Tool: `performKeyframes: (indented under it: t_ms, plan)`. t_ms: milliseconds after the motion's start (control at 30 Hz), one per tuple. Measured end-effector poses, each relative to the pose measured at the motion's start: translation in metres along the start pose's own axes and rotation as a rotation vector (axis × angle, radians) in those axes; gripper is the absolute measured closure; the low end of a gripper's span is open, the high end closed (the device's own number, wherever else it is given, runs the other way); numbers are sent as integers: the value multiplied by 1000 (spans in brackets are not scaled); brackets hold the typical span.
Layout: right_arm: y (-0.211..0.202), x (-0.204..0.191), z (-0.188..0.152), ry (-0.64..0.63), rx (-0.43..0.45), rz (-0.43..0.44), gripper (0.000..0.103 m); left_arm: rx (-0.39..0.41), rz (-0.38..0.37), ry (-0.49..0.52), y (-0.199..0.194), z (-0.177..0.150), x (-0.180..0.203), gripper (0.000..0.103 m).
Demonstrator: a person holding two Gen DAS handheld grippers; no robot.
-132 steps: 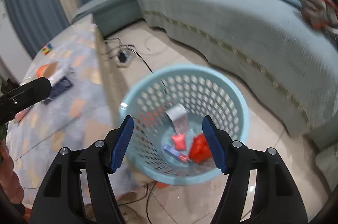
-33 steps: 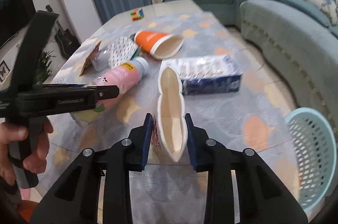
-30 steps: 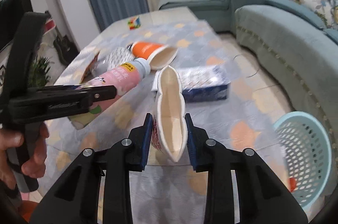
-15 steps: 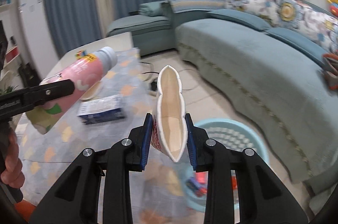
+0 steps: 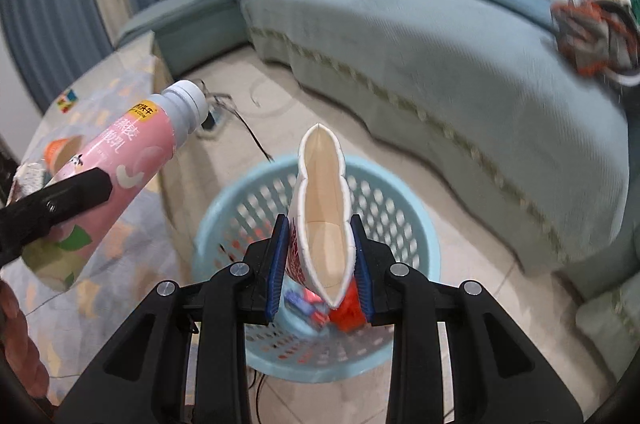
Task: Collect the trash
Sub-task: 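Carry the cup and pink bottle over the blue basket and open both grippers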
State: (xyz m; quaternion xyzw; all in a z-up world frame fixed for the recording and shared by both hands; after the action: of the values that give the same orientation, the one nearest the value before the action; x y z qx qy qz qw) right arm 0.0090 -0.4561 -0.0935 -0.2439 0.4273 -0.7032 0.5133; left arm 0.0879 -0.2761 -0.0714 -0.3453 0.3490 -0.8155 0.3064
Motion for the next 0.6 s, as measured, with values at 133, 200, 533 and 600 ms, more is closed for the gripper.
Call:
performKeyframes:
  t_ms: [133,200,533,600]
  plan:
    - [26,7,-10,34,-75,-19,75,-57,-9,19,29,-8,7,56]
    - [32,8,-14,43,-90,-24,74,-75,-7,38,36,-13,9,55]
    - [32,18,-21,103,-96,-17,54,-37,-27,58,17,-14,8,47]
    - [27,18,-21,108,-89,-9,54,-25,-26,48,9,-14,4,47]
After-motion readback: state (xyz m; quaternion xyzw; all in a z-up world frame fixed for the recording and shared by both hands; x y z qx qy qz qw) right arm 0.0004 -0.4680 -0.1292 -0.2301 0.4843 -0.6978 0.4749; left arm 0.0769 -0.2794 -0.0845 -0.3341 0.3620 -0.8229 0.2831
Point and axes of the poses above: each gripper's, at about its wrist camera, not at the fingertips, and y roughly the way its jaws point, x to its right, z to its top, the point moved 2 cm from there along y, roughly the way its jaws point, and after that the axes turned 7 degrees about -x, right-handed, at the moved point
